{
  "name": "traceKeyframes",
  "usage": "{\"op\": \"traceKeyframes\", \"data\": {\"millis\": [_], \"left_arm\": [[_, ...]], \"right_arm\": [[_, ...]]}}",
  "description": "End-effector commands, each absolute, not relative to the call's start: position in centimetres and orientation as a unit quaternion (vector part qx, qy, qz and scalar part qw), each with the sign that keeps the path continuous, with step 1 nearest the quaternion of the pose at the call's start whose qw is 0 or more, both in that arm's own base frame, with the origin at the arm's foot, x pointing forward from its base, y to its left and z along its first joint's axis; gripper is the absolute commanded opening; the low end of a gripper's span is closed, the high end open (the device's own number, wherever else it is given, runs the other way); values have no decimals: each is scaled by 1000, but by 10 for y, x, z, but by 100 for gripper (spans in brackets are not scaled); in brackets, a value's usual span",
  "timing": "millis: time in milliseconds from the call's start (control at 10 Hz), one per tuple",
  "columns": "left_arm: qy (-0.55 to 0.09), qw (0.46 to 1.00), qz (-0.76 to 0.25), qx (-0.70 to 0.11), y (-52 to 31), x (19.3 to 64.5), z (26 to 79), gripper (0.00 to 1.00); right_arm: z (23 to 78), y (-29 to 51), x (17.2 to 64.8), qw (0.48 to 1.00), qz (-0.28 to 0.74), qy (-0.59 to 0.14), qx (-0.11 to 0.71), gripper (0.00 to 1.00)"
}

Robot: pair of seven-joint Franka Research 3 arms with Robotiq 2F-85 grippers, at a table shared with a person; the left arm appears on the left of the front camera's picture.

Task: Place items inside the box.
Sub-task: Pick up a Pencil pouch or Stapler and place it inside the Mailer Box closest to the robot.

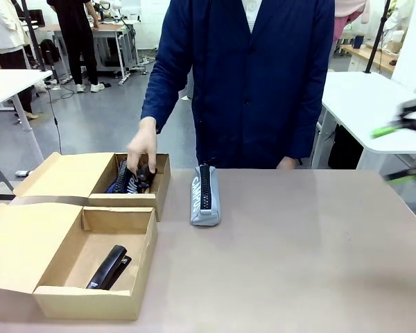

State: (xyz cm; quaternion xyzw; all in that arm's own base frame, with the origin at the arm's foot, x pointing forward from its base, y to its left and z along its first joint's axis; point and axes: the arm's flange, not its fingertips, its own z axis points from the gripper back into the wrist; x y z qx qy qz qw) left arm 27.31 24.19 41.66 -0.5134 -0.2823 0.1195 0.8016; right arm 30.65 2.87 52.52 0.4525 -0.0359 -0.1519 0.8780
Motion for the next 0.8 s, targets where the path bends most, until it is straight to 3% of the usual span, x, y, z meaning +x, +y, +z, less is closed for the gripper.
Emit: {"op": "traceKeyframes", "data": {"millis": [0, 300, 500, 700], "left_arm": [[-297, 794, 114, -519, 242, 274, 417, 100], [-297, 794, 114, -519, 242, 274, 417, 100], [-297, 794, 114, -519, 242, 274, 417, 100], [-297, 794, 114, -519, 242, 274, 417, 100]], "right_arm": [[504, 135, 343, 915, -111, -19, 387, 100], [474, 263, 371, 959, -44, 8, 281, 100], [473, 271, 368, 963, -77, 6, 257, 100], [465, 282, 346, 954, -26, 6, 299, 100]]}}
